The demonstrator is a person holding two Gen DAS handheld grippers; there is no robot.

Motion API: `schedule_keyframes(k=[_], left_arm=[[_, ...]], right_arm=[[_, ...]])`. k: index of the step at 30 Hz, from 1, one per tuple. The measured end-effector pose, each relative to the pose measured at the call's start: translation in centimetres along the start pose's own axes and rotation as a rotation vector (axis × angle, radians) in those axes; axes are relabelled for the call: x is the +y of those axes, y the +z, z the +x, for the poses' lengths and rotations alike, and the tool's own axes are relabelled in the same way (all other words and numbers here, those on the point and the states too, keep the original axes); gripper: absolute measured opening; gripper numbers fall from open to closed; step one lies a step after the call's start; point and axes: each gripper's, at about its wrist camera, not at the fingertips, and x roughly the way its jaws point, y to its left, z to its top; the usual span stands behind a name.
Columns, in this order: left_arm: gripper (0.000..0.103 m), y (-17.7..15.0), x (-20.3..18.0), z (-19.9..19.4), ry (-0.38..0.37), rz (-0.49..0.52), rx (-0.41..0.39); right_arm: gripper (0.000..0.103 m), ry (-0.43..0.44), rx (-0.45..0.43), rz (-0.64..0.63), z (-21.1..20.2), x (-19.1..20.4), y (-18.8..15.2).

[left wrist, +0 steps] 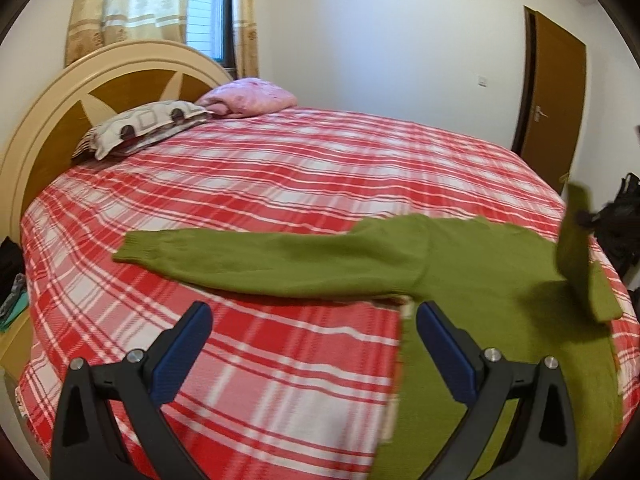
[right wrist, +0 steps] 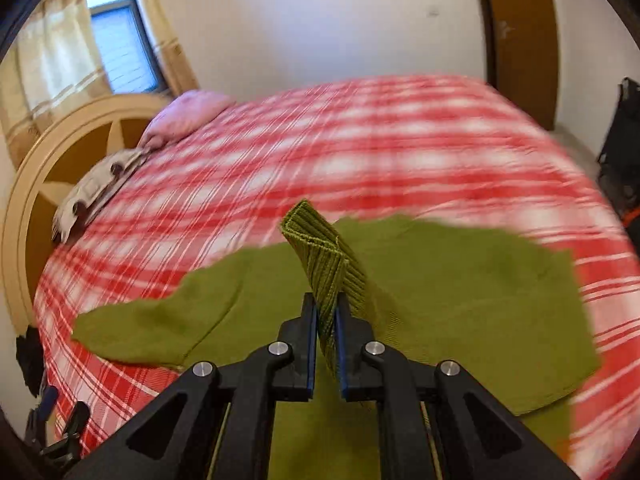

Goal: Fold small clothes
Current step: 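Carry the held sleeve across the sweater body and release it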

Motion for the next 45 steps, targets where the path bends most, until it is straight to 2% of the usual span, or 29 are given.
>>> schedule_keyframes(k=[3,10,13,15,17,18,20,21,22,24,25,26,27,30,33,36,38,41,45], left_arm=[[0.103,-0.1,1.4,0.6,0.017,-0.006,0.003],[0.103,-0.6,3.5,2.5,0.031,-0.039,0.041],[0.103,-0.7,4.0,3.0,0.036,-0.051,0.054],[0.103,-0.8,4.2,3.3,0.037,-0.063,0.062],[0.103,-0.9,4.2,3.6,0.032,-0.074,0.075],[0.103,-0.9,4.2,3.7,0.027,-0.079,0.082],[0.103,-1.0,4.0,3.6,0.024,-0.074,0.084],[0.103,-1.0,4.0,3.6,0.029,-0.065,0.079],[0.103,-0.9,3.9,3.4,0.036,-0.054,0.074],[0.103,-0.9,4.0,3.3,0.055,-0.040,0.061],[0.103,-0.9,4.3,3.3,0.062,-0.045,0.060],[0.103,-0.9,4.7,3.4,0.069,-0.056,0.061],[0.103,-0.9,5.2,3.5,0.074,-0.074,0.064],[0.103,-1.3,6.9,3.8,0.121,-0.121,0.079],[0.103,-1.5,8.9,4.0,0.177,-0.169,0.095],[0.103,-1.1,11.3,4.0,0.222,-0.210,0.090],[0.103,-0.4,13.0,4.2,0.246,-0.243,0.073],[0.103,1.2,16.2,5.7,0.229,-0.343,0.084],[0.100,2.6,20.0,8.5,0.167,-0.550,0.114]], right_arm=[[0.007,0.009,0.033,-0.045,3.9,2.9,-1.4],[0.010,0.018,0.101,-0.075,9.0,5.1,-3.7],[0.031,0.091,0.095,-0.065,9.7,5.0,-4.3],[0.050,0.143,0.088,-0.056,9.7,5.3,-4.4],[0.057,0.222,0.106,-0.036,9.8,5.5,-4.6],[0.057,0.278,0.122,-0.016,9.7,5.6,-4.6],[0.057,0.430,0.145,0.033,9.0,5.4,-4.5],[0.057,0.497,0.128,0.072,8.1,4.8,-4.3],[0.057,0.493,0.099,0.100,7.5,4.1,-4.2],[0.055,0.409,0.042,0.172,6.5,2.3,-4.1],[0.052,0.367,0.039,0.206,6.6,1.5,-4.2],[0.043,0.341,0.057,0.219,7.0,1.1,-4.5],[0.040,0.318,0.089,0.213,7.7,1.1,-4.8],[0.040,0.280,0.142,0.151,9.3,2.9,-6.2],[0.041,0.206,0.096,0.044,9.1,4.9,-6.6],[0.041,0.196,0.113,-0.036,8.3,6.3,-6.2],[0.041,0.239,0.085,-0.027,6.4,6.2,-5.9],[0.041,0.238,0.009,-0.079,2.6,6.9,-6.5],[0.041,0.232,-0.045,-0.129,-0.7,7.9,-8.3]])
